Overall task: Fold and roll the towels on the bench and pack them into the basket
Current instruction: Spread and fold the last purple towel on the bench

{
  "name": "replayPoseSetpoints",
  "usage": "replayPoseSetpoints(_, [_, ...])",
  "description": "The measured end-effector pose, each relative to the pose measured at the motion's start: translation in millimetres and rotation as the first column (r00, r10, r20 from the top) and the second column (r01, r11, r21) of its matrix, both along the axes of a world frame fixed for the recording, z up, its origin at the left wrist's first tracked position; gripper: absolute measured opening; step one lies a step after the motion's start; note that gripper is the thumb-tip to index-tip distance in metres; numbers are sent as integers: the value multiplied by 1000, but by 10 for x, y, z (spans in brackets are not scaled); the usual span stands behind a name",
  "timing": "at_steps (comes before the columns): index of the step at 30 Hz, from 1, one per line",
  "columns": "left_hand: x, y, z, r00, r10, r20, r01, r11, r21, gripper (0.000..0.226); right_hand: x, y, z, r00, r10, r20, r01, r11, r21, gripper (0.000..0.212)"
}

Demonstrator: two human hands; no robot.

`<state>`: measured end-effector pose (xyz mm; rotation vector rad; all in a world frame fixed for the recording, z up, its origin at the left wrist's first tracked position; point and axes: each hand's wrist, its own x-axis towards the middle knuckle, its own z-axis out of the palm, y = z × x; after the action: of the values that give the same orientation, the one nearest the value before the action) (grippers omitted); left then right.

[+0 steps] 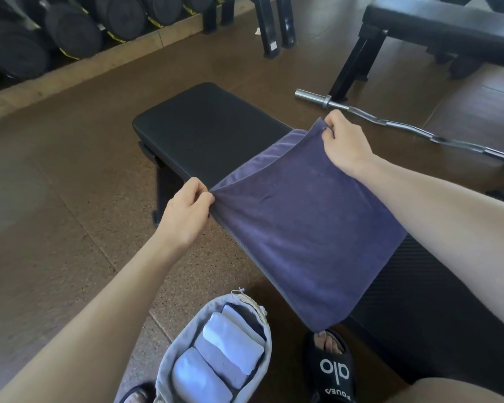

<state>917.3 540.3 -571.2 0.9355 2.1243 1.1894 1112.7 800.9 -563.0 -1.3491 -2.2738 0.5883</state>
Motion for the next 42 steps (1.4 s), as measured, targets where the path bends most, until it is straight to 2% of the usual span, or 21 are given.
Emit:
replayPoseSetpoints(3, [36, -13, -14, 984, -38, -176, 24, 996, -81, 12, 3, 11, -70, 998, -59, -22, 58, 998, -41, 10])
replayPoseSetpoints(5, [34, -28, -14, 974, -33, -226, 22, 998, -51, 12, -7, -23, -84, 999, -40, 15, 40, 999, -3, 11])
replayPoseSetpoints(7, [-8, -35, 9, 990, -28, -139, 29, 1000, 9, 13, -36, -57, -55, 998, -9, 64, 5, 998, 67, 15])
replayPoseSetpoints(9, [-34, -30, 54, 997, -50, 60, 43, 993, 114, 17, -65, -76, -3, 993, -9, 118, -16, 978, 208, 19])
replayPoseSetpoints(12, [-38, -10, 99, 976, -61, 211, 12, 974, 225, 20, -114, -71, 61, 993, -51, 108, 8, 932, 362, 23])
replayPoseSetpoints(14, [-49, 33, 58, 965, 11, 260, -72, 972, 224, 21, -157, -20, 39, 993, -25, 113, -11, 952, 306, 21])
replayPoseSetpoints(17, [-111, 98, -110, 951, 153, 268, -193, 973, 129, 17, -222, 63, -62, 986, 13, 166, -38, 989, 144, 18])
replayPoseSetpoints(20, [-150, 132, -249, 938, 208, 276, -233, 971, 60, 13, -272, 114, -106, 983, -20, 181, 1, 994, 109, 18])
replayPoseSetpoints(26, [-180, 123, -315, 946, 243, 215, -250, 968, 8, 13, -377, 200, -125, 964, -24, 263, -11, 992, 129, 20])
replayPoseSetpoints(31, [-172, 152, -291, 961, 246, 125, -255, 965, 60, 10, -413, 244, -146, 955, -41, 295, 2, 991, 131, 21])
replayPoseSetpoints(35, [-190, 189, -305, 951, 259, 167, -271, 961, 50, 12, -481, 173, -161, 900, -77, 428, 3, 985, 172, 31])
replayPoseSetpoints(39, [-230, 208, -318, 947, 285, 146, -294, 955, 39, 14, -485, 112, -247, 915, -121, 386, -11, 946, 323, 30])
replayPoseSetpoints(42, [-221, 210, -323, 957, 267, 114, -272, 962, 32, 11, -479, 136, -245, 920, -86, 383, -37, 952, 303, 33])
